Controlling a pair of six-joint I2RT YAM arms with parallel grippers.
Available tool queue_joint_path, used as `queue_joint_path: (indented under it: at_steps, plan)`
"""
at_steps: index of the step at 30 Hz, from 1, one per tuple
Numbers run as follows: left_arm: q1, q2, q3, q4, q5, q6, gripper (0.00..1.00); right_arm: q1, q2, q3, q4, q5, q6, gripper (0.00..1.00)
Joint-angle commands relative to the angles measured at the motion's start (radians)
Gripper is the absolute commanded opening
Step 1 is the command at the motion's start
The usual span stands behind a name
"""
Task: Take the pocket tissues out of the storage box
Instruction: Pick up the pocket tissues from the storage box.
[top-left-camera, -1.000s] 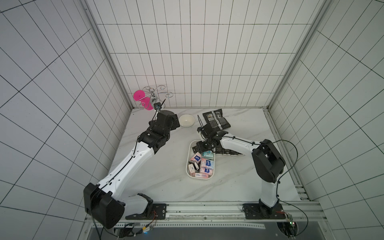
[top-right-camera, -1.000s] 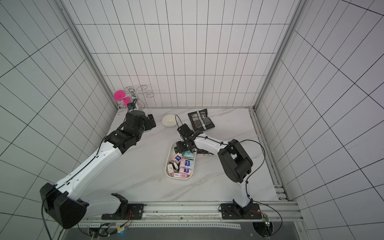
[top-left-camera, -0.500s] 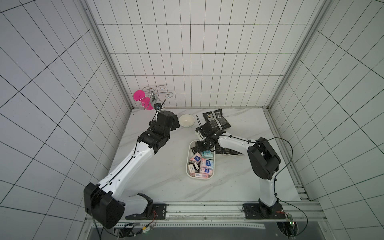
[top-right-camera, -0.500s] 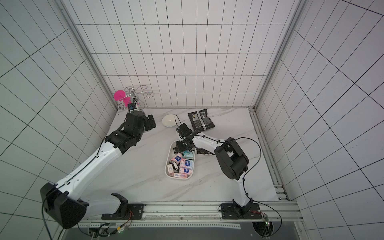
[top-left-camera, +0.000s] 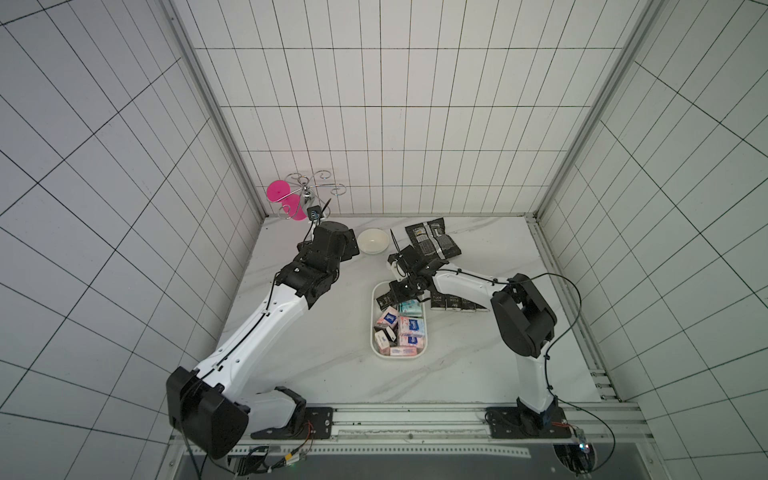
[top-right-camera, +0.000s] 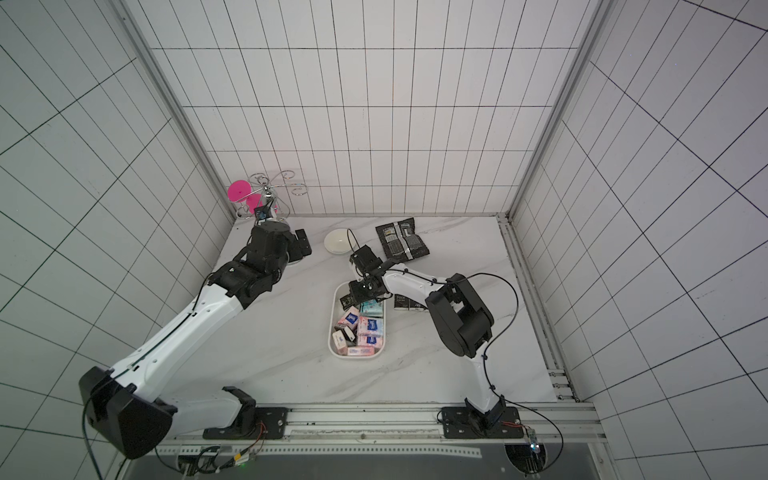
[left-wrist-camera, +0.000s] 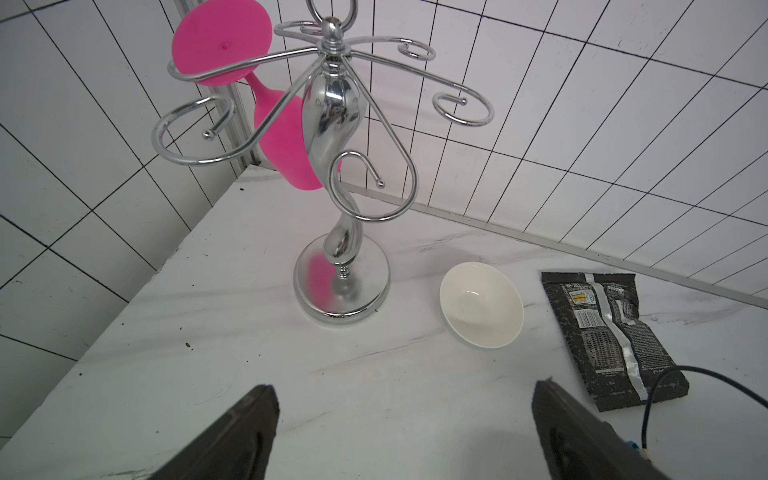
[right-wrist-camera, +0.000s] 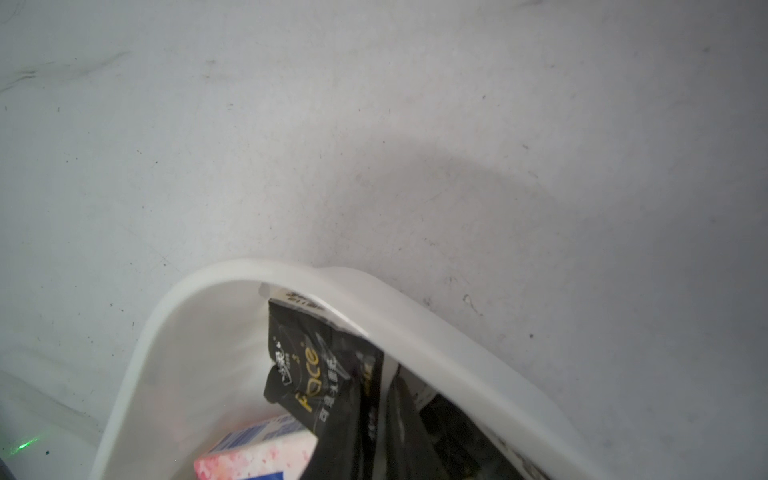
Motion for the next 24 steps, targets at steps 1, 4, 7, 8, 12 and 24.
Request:
queue_joint_path:
  at_steps: [1,4,7,8,12,24]
  plan:
    - [0.004,-0.018,-0.012,-0.002,-0.009,0.004,0.99,0.018,0.004,0.050,-0.001,-0.010,-0.015,0.11]
    - [0.004,-0.018,-0.012,-0.002,-0.011,0.004,0.99,0.021,-0.002,0.057,-0.004,-0.009,-0.019,0.08]
    - [0.004,-0.017,-0.012,0.000,-0.010,0.004,0.99,0.027,-0.016,0.057,-0.004,-0.008,-0.021,0.06]
    - [0.004,-0.016,-0.012,0.002,-0.011,0.003,0.99,0.027,-0.021,0.055,-0.006,-0.007,-0.020,0.06]
    - [0.004,-0.012,-0.010,0.003,-0.011,0.006,0.99,0.029,-0.072,0.039,-0.006,0.021,-0.024,0.06]
    - [0.009,-0.010,-0.013,0.007,-0.010,0.005,0.99,0.020,-0.189,-0.011,-0.006,0.067,-0.029,0.03]
